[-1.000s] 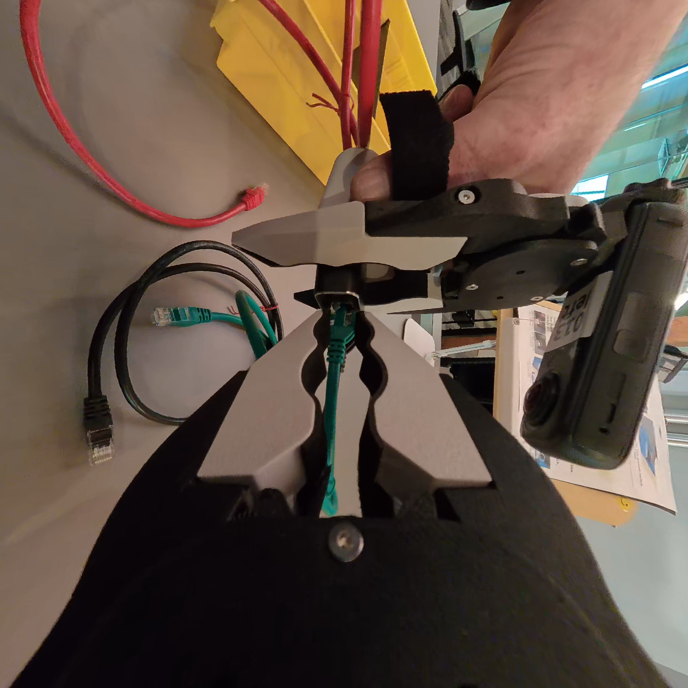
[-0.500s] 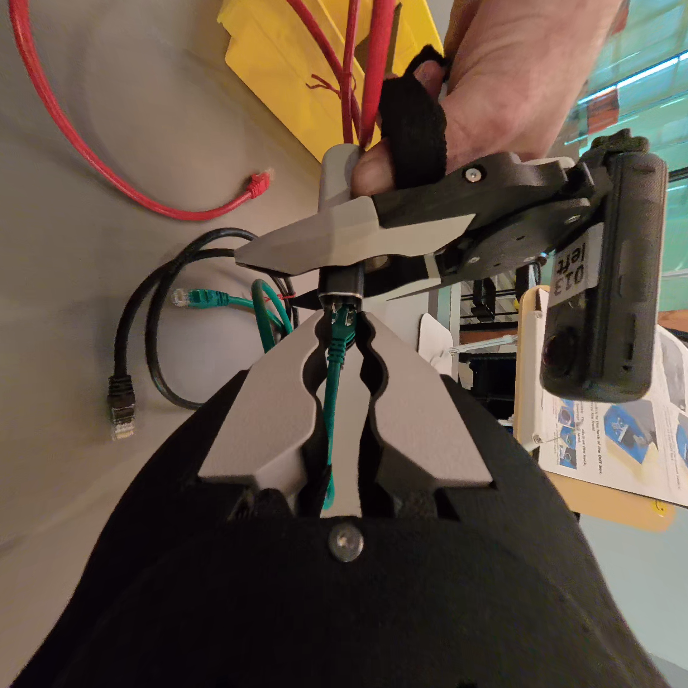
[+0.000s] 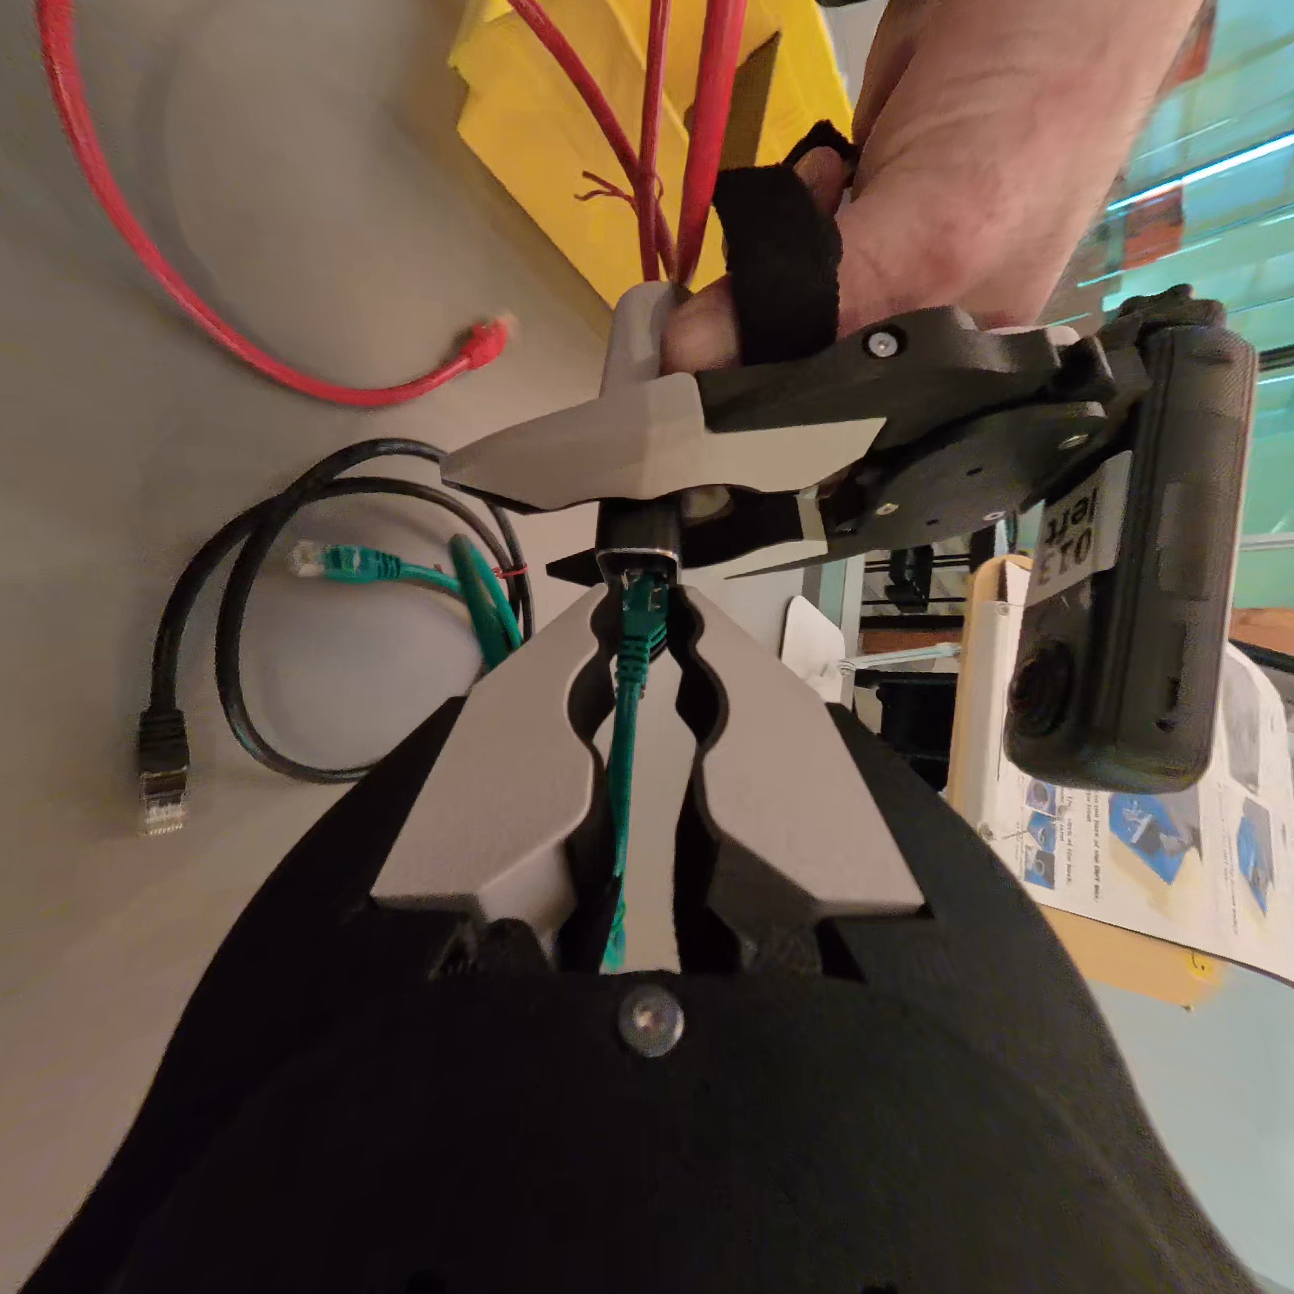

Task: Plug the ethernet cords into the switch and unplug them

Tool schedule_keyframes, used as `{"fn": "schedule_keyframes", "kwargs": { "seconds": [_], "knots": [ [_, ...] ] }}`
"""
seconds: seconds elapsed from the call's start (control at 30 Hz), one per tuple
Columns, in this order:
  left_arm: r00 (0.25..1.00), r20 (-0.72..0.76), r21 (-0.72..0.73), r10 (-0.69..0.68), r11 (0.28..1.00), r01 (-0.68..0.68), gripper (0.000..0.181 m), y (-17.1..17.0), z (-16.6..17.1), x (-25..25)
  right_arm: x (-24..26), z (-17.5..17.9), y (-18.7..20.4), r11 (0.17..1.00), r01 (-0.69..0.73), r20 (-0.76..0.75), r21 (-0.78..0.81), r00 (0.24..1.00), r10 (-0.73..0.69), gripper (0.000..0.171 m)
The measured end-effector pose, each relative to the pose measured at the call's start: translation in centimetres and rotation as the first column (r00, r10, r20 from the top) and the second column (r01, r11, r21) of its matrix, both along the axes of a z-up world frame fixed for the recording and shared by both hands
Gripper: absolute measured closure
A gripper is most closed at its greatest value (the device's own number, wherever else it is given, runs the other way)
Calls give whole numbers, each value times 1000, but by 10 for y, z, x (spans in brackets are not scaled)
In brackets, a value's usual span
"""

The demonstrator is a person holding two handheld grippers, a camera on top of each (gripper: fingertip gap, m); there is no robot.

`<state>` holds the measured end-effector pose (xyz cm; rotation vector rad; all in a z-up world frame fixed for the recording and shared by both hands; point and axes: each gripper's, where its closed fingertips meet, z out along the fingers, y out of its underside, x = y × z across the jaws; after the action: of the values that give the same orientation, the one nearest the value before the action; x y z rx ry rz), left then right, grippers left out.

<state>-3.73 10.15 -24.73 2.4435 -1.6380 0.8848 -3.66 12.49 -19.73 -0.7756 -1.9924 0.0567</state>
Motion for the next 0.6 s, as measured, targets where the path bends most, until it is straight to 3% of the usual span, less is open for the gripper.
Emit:
{"fn": "schedule_keyframes", "kwargs": {
  "seconds": [0.33, 0.6],
  "knots": [
    [999, 26, -54, 23, 998, -22, 108, -4, 16, -3, -3, 18, -5, 1000, -14, -65, -2, 998, 14, 153],
    [1000, 10, -55, 9, 998, -8, 108, -6, 16, -1, 1, 14, -4, 1000, -14, -23, 5, 1000, 14, 160]
  ]
}}
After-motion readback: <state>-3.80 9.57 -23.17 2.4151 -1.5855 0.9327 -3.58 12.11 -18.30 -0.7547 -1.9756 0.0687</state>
